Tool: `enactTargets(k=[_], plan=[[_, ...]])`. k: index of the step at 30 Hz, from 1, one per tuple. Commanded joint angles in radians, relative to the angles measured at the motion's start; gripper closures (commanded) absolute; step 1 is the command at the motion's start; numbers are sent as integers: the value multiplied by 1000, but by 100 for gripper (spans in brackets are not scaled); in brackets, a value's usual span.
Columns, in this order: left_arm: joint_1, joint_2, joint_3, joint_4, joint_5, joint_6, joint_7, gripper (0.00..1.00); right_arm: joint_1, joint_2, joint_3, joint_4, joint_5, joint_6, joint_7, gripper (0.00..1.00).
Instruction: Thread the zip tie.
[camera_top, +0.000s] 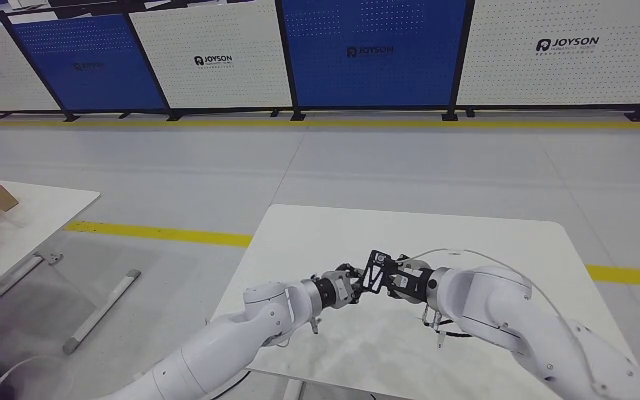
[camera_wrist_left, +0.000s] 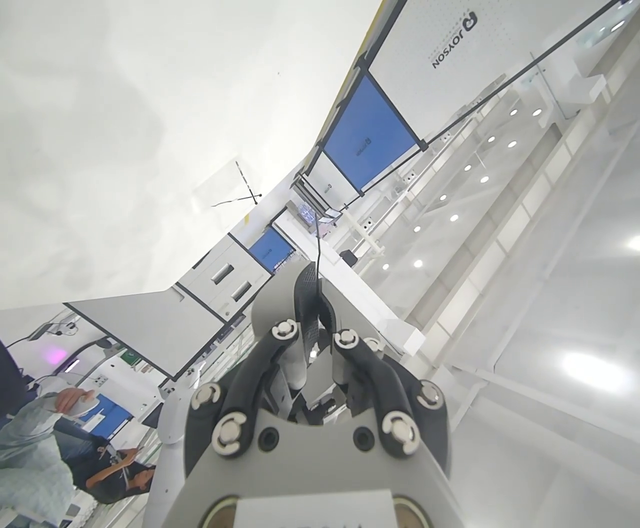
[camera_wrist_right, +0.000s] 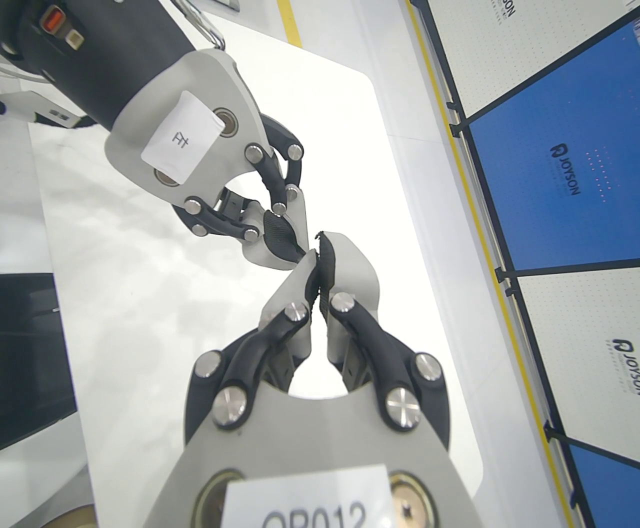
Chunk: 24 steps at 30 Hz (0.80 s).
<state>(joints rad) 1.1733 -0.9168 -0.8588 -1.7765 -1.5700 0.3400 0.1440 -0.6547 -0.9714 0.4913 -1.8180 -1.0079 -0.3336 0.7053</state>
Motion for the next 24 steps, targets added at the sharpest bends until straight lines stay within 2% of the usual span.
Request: enactTargets(k=[1,2,3,8,11,15,18,20,24], plan=[[-1,2,3,-2,0,0,2,100,-14,-2,4,-3,-14,1,-5,71],[-2,3,4,-2,0,0,2,100,-19,-3,10,-4,-16,0,-6,51],[-3,4,4,-2,0,0,3,100,-23,-3,16,-4,-18,-2,-6,0],[-11,6,-2,2,0,0,38,100,-60,3,55,-31,-35,4,-11,0],[-18,7,-9,-1,12,-1,82,100,-103,19,105,-57,-44,9,-37,0],[-1,4,-6,-22,112,-43,109,100,-193,47,197,-80,-11,50,-67,0],[23,4,5,-43,261,-112,130,100,-262,65,272,-75,62,58,-99,0],[43,3,16,-58,371,-171,154,100,-301,75,315,-61,120,39,-128,0],[73,-1,40,-74,566,-250,197,100,-345,81,377,-6,283,-4,-155,0]])
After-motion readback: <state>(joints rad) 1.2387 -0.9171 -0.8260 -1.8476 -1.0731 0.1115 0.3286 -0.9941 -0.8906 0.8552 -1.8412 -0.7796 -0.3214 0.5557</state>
